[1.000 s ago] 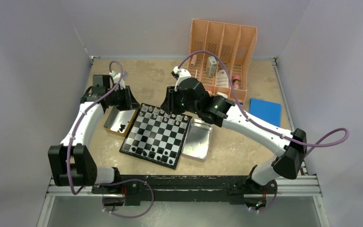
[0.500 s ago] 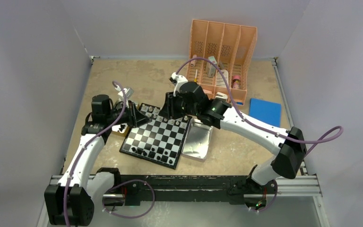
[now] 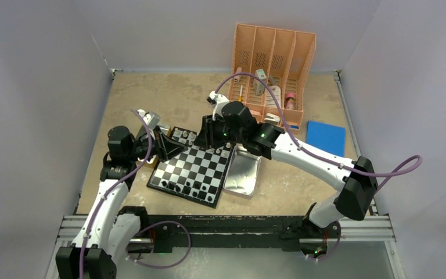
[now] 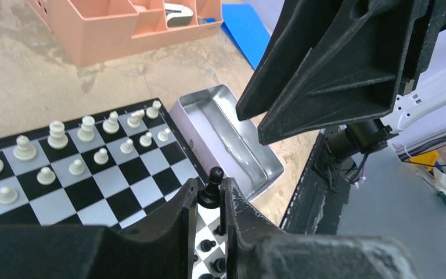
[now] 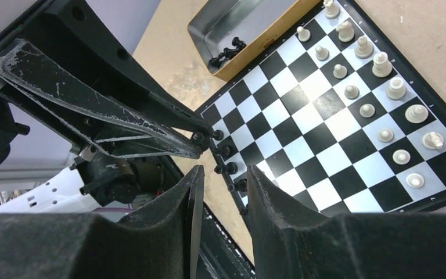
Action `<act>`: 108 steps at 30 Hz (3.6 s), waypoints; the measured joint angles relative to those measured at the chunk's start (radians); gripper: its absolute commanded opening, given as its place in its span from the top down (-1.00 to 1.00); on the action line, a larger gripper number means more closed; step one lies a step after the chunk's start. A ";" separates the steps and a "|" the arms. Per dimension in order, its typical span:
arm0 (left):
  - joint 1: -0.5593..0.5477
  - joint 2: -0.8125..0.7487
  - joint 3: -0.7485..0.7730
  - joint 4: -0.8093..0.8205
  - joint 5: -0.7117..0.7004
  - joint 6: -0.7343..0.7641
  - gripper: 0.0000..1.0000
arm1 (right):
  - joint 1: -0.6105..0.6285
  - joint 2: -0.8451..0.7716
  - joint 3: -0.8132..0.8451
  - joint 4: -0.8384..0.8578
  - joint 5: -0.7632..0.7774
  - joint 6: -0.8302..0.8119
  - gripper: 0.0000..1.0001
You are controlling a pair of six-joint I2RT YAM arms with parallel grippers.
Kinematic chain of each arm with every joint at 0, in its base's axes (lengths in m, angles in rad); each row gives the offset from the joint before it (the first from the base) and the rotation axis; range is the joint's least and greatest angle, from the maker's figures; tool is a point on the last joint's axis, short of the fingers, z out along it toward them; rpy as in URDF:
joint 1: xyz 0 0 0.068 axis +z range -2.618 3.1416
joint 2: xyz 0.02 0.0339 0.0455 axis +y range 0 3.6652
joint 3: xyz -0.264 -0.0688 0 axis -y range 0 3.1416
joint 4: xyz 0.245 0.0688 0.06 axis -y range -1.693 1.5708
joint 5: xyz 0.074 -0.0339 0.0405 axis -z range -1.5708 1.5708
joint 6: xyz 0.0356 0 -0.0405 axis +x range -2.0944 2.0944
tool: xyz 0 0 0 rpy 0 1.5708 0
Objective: Set up the chess pieces on the board
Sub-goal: Place the chess piece on the chessboard.
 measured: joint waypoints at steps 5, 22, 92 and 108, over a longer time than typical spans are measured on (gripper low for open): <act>-0.003 0.021 -0.062 0.149 0.012 0.008 0.97 | 0.000 0.024 0.034 -0.003 -0.006 -0.005 0.28; -0.117 -0.030 -0.235 0.463 0.013 0.143 1.00 | -0.019 0.097 0.092 -0.075 -0.087 -0.040 0.36; -0.130 -0.235 -0.110 -0.021 -0.160 0.234 -0.26 | -0.015 0.113 -0.053 0.071 -0.061 -0.010 0.81; -0.130 -0.349 0.392 -0.587 -0.637 -0.158 -0.38 | 0.194 0.375 0.069 0.018 0.158 -0.023 0.81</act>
